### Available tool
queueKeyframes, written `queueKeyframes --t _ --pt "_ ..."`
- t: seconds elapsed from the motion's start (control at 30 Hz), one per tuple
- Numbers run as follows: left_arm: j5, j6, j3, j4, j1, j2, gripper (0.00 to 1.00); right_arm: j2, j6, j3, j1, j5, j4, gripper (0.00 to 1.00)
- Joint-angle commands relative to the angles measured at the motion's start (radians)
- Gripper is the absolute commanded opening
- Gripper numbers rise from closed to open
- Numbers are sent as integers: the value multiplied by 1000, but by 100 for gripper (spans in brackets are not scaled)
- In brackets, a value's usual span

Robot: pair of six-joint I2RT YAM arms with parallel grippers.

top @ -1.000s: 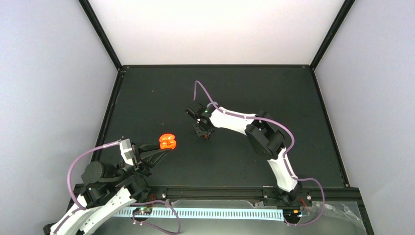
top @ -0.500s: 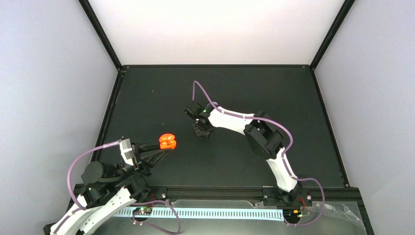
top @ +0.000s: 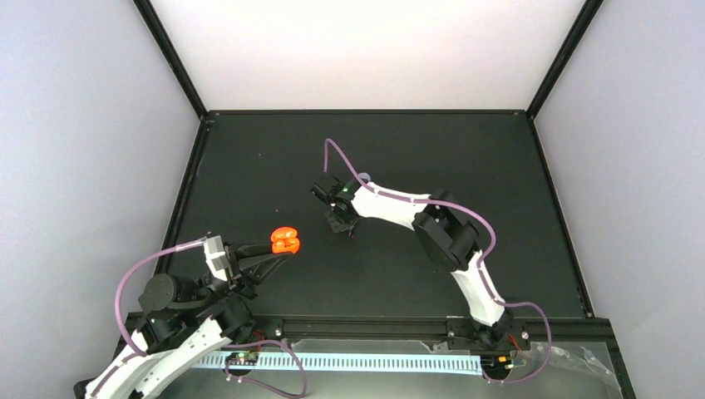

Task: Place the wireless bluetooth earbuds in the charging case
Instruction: Pick up the earbud from the center of the board.

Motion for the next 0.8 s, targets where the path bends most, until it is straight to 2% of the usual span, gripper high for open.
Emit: queueKeyframes --t 0.0,0.2,0.5,0.77 --pt "-7 -3 16 -16 -5 -146 2 91 14 -75 8 9 13 7" --pt "-8 -7 16 -21 -6 -146 2 37 26 -90 8 16 41 3" --pt "-16 -3 16 -26 -5 -145 2 -45 35 -123 6 38 87 2" --pt "-31 12 16 -24 -5 -146 2 -238 32 -208 5 49 164 1"
